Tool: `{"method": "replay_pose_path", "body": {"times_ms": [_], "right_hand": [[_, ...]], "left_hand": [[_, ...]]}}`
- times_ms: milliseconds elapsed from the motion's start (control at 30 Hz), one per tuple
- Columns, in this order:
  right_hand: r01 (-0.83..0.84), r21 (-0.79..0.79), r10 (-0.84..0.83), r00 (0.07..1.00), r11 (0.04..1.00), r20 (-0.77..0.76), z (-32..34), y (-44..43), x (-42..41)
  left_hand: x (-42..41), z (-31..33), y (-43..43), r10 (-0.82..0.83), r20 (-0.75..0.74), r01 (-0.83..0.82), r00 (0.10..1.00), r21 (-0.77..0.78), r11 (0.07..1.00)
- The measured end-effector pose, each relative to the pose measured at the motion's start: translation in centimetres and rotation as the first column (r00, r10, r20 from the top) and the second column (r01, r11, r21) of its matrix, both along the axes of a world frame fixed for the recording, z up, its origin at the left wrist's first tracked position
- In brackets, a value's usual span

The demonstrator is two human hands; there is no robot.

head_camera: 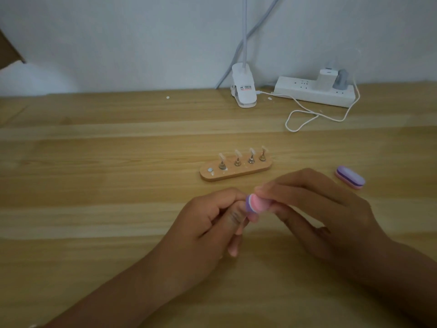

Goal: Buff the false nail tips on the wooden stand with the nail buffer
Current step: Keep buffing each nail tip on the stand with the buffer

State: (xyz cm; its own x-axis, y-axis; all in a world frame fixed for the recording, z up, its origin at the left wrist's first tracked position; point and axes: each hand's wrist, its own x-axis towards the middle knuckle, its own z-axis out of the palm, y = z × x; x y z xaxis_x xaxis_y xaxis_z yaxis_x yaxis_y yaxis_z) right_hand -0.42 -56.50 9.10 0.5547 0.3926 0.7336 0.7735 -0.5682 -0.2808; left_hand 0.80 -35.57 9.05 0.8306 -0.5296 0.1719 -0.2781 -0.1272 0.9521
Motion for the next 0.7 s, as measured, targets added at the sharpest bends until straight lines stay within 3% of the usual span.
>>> {"method": "replay_pose_path", "body": {"times_ms": [200, 300, 433, 567, 700], "right_hand": [[-0.040, -0.029, 0.040, 0.999, 0.999, -0.008, 0.0, 0.4, -0.4], [0.033, -0.046, -0.033, 0.999, 0.998, -0.001, 0.4, -0.3, 0.1], [-0.076, -0.023, 0.076, 0.996, 0.997, -0.037, 0.2, 0.3, -0.7], [0.067, -0.064, -0.064, 0.997, 0.996, 0.038, 1.0, -0.2, 0.0], [-0.029, -0.019, 0.029, 0.999, 0.999, -0.025, 0.4, 0.4, -0.4]], "left_hand": [[-0.1, 0.2, 0.0, -0.061, -0.085, 0.058, 0.995, -0.031, 0.998], [-0.1, 0.3, -0.1, -0.069, -0.126, 0.063, 0.990, -0.051, 0.997], [-0.2, 0.6, -0.3, -0.075, -0.195, 0.059, 0.978, -0.086, 0.995], [-0.2, 0.8, -0.3, -0.120, -0.261, 0.079, 0.958, -0.163, 0.983], [-0.1, 0.6, -0.4, -0.097, -0.249, 0.059, 0.964, -0.158, 0.986]]}}
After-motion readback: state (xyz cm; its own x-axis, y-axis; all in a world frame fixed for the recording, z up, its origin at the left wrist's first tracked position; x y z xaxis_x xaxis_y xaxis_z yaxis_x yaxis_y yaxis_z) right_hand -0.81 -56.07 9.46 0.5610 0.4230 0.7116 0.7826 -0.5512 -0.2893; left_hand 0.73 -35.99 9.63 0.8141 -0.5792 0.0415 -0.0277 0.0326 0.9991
